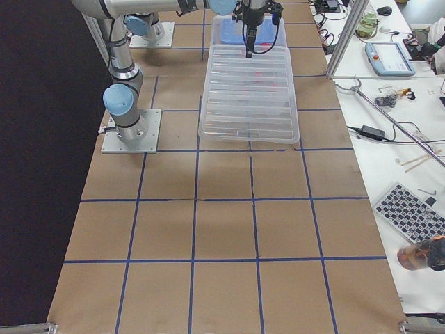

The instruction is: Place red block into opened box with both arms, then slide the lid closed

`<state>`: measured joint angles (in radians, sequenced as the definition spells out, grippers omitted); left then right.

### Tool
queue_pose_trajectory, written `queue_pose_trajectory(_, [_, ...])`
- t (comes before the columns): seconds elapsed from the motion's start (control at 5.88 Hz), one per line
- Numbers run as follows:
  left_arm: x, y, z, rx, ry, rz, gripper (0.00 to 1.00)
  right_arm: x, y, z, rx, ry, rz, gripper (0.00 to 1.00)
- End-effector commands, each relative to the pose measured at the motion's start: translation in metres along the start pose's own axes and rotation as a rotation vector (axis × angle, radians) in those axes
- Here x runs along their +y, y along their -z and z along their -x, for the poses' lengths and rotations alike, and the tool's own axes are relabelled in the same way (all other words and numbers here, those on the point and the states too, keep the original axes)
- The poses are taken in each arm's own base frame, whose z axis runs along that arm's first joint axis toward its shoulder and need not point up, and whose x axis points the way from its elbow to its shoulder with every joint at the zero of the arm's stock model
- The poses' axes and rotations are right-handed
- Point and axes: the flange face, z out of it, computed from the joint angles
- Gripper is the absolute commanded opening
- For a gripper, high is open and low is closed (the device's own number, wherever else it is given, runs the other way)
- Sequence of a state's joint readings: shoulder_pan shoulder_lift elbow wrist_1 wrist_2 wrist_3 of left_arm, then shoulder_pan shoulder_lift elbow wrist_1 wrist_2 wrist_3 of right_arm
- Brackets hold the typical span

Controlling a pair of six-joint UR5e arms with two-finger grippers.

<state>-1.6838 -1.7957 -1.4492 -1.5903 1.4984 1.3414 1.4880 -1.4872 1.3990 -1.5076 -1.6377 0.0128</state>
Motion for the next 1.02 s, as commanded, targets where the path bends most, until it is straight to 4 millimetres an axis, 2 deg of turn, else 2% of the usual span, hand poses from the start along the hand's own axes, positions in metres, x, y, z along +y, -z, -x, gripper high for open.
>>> queue_pose_trajectory(0.0, [0.013, 0.049, -0.023, -0.093, 0.138, 0.049, 0.98, -0.014, -0.003, -0.074, 0.012, -0.004, 0.0, 1.0])
queue_pose_trajectory(0.17, [0.022, 0.06, -0.037, -0.131, 0.219, 0.087, 0.98, -0.018, -0.012, -0.14, 0.004, 0.01, 0.015, 1.0])
queue_pose_trajectory(0.34, [0.021, 0.068, -0.037, -0.157, 0.325, 0.07, 0.98, -0.018, -0.023, -0.198, -0.001, 0.044, 0.029, 1.0])
queue_pose_trajectory(0.51, [0.019, 0.066, -0.034, -0.189, 0.381, 0.046, 0.98, -0.017, -0.034, -0.239, -0.004, 0.044, 0.039, 1.0])
queue_pose_trajectory(0.68, [0.018, 0.07, -0.034, -0.21, 0.504, 0.021, 0.98, -0.025, -0.061, -0.269, 0.006, 0.043, 0.041, 1.0])
queue_pose_trajectory(0.85, [0.017, 0.077, -0.03, -0.262, 0.742, -0.037, 0.98, -0.024, -0.092, -0.294, 0.001, 0.027, 0.052, 1.0])
